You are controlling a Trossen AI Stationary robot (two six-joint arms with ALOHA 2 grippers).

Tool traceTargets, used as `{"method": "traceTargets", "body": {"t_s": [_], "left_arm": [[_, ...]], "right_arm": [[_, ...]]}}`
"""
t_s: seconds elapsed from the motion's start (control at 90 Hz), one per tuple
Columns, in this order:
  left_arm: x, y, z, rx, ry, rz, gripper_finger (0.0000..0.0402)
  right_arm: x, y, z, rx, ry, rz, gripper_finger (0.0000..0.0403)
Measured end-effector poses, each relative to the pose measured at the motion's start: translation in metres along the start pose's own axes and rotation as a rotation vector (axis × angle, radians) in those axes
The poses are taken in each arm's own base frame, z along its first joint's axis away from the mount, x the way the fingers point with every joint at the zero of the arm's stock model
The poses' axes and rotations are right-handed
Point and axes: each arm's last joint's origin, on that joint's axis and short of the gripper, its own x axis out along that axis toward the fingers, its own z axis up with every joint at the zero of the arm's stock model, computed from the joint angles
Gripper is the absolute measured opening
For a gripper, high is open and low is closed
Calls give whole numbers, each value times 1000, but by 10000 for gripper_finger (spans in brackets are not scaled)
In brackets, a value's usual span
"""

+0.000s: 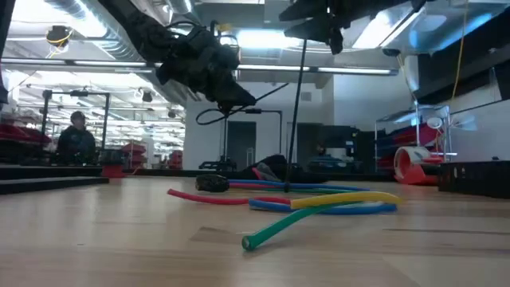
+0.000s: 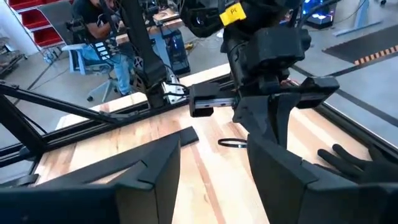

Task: Ziptie cables
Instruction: Wrap the cable wires with the black ziptie

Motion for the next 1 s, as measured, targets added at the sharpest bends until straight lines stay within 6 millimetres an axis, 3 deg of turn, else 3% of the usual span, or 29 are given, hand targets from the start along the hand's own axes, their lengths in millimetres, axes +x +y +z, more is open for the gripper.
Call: {"method": "traceTargets", "body": {"t_s": [0.678, 1.0], "left_arm": [[1, -1, 1, 2, -2, -3, 0], [1, -1, 1, -3, -4, -2, 0]], "right_arm": [[2, -1, -3, -2, 14, -13, 179], [2, -1, -7, -99, 62, 12, 179]]}}
